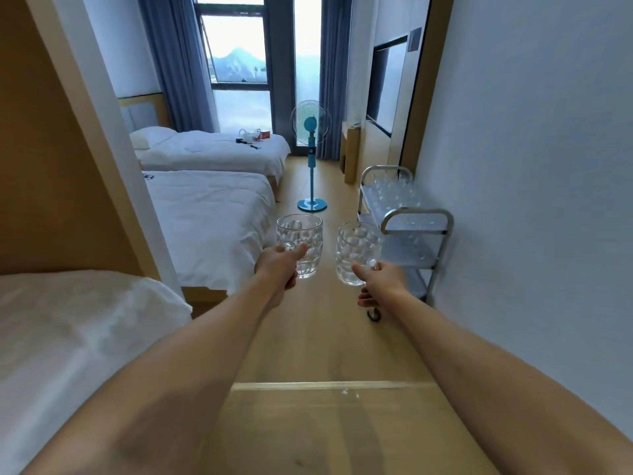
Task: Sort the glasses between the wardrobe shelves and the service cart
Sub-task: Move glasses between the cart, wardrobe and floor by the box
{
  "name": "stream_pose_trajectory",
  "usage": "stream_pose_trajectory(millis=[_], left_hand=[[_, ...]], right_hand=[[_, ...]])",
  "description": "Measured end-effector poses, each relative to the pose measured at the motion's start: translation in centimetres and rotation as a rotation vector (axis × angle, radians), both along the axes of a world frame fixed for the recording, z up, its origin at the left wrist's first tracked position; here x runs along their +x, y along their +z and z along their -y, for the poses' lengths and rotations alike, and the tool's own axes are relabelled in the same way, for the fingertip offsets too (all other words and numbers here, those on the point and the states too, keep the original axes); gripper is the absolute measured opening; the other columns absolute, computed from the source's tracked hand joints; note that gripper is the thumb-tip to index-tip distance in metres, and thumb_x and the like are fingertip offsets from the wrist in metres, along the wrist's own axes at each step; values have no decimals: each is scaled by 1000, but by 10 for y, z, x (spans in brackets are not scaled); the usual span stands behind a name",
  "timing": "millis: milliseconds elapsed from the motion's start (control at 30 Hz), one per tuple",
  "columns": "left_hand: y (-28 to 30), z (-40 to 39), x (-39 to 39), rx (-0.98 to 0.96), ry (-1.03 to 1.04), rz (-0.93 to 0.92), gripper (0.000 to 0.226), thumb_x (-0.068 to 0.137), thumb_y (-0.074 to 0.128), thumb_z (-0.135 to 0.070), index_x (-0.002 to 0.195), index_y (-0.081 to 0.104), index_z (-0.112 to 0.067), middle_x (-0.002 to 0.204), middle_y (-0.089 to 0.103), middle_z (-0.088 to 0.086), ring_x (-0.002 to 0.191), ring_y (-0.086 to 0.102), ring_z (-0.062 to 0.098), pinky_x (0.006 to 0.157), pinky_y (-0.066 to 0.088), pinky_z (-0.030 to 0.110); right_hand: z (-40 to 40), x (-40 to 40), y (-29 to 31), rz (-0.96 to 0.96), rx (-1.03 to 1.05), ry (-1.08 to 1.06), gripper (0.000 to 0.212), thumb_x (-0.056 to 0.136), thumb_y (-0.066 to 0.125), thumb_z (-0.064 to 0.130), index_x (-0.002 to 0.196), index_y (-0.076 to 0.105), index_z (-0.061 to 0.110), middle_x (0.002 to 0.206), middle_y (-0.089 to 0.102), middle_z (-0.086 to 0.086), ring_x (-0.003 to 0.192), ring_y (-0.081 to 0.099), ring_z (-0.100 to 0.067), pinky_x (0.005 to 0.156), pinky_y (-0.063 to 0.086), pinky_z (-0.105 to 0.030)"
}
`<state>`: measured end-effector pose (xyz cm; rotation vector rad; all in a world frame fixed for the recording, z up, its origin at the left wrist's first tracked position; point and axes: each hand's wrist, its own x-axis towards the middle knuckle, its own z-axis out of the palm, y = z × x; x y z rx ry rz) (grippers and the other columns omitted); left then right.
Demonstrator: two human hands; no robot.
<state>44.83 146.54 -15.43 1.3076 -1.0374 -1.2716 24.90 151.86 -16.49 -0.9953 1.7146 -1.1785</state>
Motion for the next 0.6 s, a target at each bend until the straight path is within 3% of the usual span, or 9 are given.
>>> stream_pose_trajectory(millis=[100,200,267,400,600], left_hand=[[-9,34,0,30,-33,-23,39,84,83,-28,111,61,-10,43,43,-5,35,34,8,35,31,18],[-19,72,-3,43,-64,-16,62,82,85,-30,127,57,2,45,42,-5,40,37,8,38,35,21],[-25,101,-7,48,-68,-14,65,81,85,-31,128,56,2,46,42,-6,42,38,8,40,37,22],[-35,169,-22,47,-85,9,25,81,84,-32,86,65,-16,43,43,-10,37,37,5,40,36,21],[-39,270,-46,79,-68,28,28,84,83,-28,77,59,-17,41,44,-10,35,35,5,37,32,21]], right_hand=[[29,2,-6,-14,14,-27,41,94,73,35,120,54,10,96,65,-22,69,69,-32,56,60,-36],[65,0,-14,-3,26,-50,37,93,73,36,109,52,10,97,66,-23,67,69,-31,56,60,-36],[93,-5,-22,-1,30,-54,42,93,73,37,114,56,4,95,66,-22,65,69,-31,53,58,-33],[160,-19,-37,34,25,-70,56,92,75,36,130,56,0,92,65,-20,62,67,-29,51,56,-31],[268,-46,-38,14,46,-51,58,92,74,36,134,54,1,92,66,-21,66,69,-30,51,57,-32]])
